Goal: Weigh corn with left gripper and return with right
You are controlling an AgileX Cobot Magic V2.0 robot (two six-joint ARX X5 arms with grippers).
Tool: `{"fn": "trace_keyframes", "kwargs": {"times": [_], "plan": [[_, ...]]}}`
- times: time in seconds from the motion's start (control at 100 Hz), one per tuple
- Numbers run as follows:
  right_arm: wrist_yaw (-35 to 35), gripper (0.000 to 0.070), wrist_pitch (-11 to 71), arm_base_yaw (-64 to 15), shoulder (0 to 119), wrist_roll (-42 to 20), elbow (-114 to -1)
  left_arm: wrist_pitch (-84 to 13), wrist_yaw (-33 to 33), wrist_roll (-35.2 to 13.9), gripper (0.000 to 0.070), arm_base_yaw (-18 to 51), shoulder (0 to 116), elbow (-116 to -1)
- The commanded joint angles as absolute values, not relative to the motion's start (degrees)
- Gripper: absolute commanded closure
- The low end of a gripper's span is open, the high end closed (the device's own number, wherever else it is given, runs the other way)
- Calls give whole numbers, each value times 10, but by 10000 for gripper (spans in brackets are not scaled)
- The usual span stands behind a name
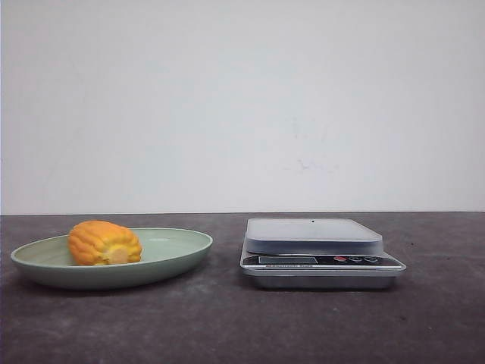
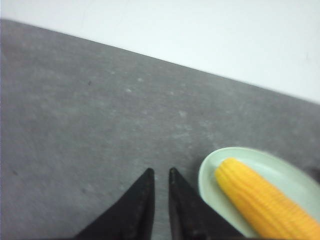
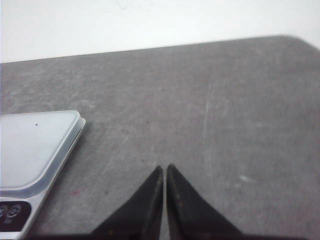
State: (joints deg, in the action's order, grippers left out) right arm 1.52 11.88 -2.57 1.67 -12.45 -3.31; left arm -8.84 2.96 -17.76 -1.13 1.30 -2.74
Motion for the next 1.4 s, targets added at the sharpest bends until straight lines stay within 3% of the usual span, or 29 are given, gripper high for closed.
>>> {"fn": "trace_keyframes", "kwargs": {"times": [0.0,0.27,0.31,0.35,0.41,0.45,0.48,0.52,0.81,1.19,1.39], "plan": [[15,697,108,-26,36,-169,-77,-80,30,-229,687,-7,31,-61],[23,676,157,-26,191,-167,-280,-99,45,-245,688,-6,197,-266],[29,604,169,-26,209,-162,-310,-108,58,-235,686,-6,223,-301],[33,484,178,-26,225,-160,-338,-117,73,-225,653,-6,246,-334],[39,301,188,-26,247,-155,-371,-129,97,-213,509,-6,273,-375],[44,241,195,-26,259,-150,-390,-130,113,-212,408,-6,285,-393],[50,239,201,-26,266,-148,-402,-129,134,-212,333,-6,294,-409],[61,240,211,-26,274,-143,-416,-128,156,-212,294,-6,303,-421],[82,224,251,-37,299,-124,-469,-162,173,-214,306,67,423,-480],[96,75,293,-40,315,-124,-470,-167,73,-204,304,205,678,-484],[96,72,307,-40,317,-113,-470,-185,28,-218,302,237,774,-484]]}}
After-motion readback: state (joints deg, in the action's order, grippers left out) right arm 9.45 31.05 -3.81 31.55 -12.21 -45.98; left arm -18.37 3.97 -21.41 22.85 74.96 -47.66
